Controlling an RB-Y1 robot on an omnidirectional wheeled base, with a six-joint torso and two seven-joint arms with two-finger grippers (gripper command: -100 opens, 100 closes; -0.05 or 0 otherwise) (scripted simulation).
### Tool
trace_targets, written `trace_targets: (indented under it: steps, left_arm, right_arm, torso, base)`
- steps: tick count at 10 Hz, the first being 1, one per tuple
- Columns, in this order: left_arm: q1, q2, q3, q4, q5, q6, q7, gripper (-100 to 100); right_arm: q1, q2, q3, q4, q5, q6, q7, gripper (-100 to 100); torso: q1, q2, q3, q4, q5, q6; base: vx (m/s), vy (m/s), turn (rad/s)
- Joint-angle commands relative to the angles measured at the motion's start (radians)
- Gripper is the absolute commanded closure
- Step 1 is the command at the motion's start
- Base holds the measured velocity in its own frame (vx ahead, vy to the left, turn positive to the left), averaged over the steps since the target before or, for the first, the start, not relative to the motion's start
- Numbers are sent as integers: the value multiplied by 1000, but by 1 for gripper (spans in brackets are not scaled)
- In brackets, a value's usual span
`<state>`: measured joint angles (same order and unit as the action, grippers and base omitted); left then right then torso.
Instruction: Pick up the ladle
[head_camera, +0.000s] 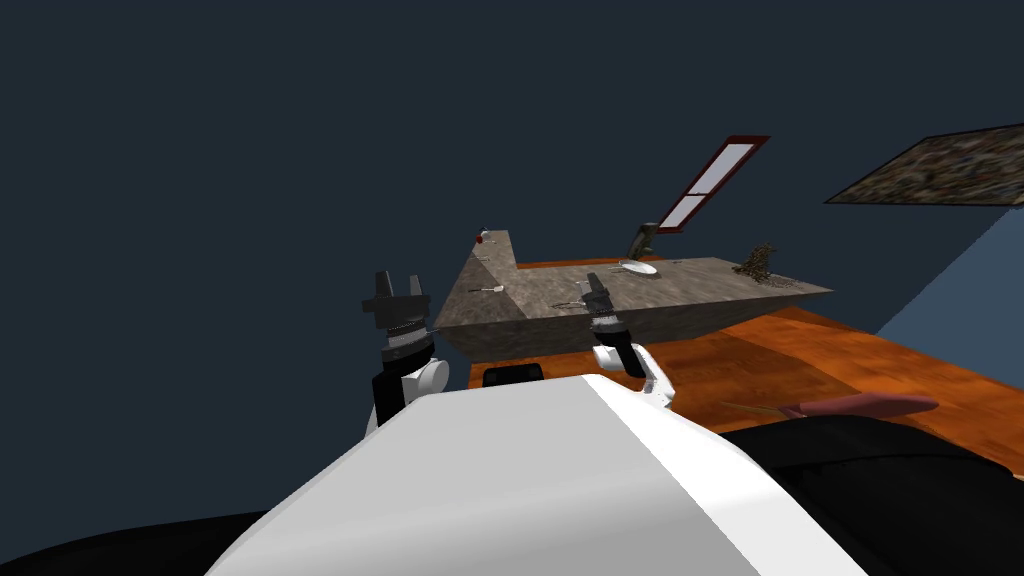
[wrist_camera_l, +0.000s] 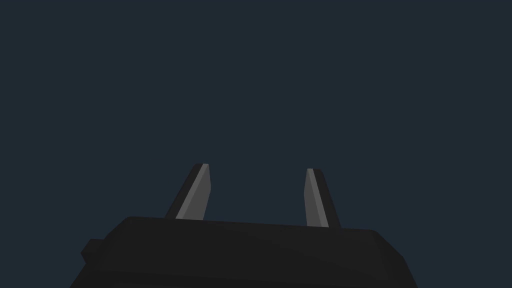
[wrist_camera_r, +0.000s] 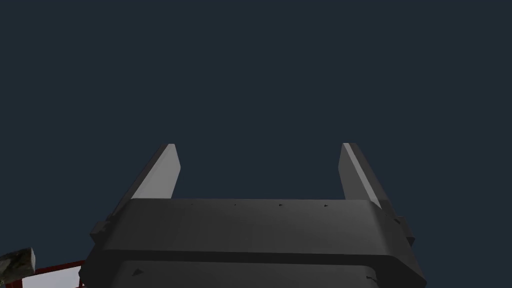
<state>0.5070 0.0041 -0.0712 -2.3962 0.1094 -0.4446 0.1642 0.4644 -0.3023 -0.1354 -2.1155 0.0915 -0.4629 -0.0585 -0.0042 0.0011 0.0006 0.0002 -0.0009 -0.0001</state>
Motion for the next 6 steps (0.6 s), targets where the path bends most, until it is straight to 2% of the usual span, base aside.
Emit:
trace_targets:
  steps: [1,2,3,4,5,6]
  left_arm:
    - [0,0,0,0,0,0,0,0]
    - [0,0,0,0,0,0,0,0]
    - [0,0,0,0,0,0,0,0]
    - [0,0,0,0,0,0,0,0]
    - [0,0,0,0,0,0,0,0]
    - [0,0,0,0,0,0,0,0]
  right_arm:
    - [-4,-45,-6,9,26,-11,5,-100]
    - [-13,-78,-16,29,66,-29,12,-100]
    - [-13,-95,-16,29,66,-29,12,-100]
    - [-23,-132,-26,51,109,-49,19,-100]
    - [-23,-147,-26,51,109,-49,19,-100]
    - [-34,-184,-35,75,153,-70,26,-100]
  torso:
    - [0,0,0,0,0,0]
    - [1,0,0,0,0,0]
    - [1,0,0,0,0,0]
    - [2,0,0,0,0,0]
    - [2,0,0,0,0,0]
    - [2,0,0,0,0,0]
  base:
    - [-15,-44,26]
    - [-12,-35,39]
    - [-12,-28,17]
    - [-18,-34,33]
    - [-13,-32,30]
    - [-14,-37,55]
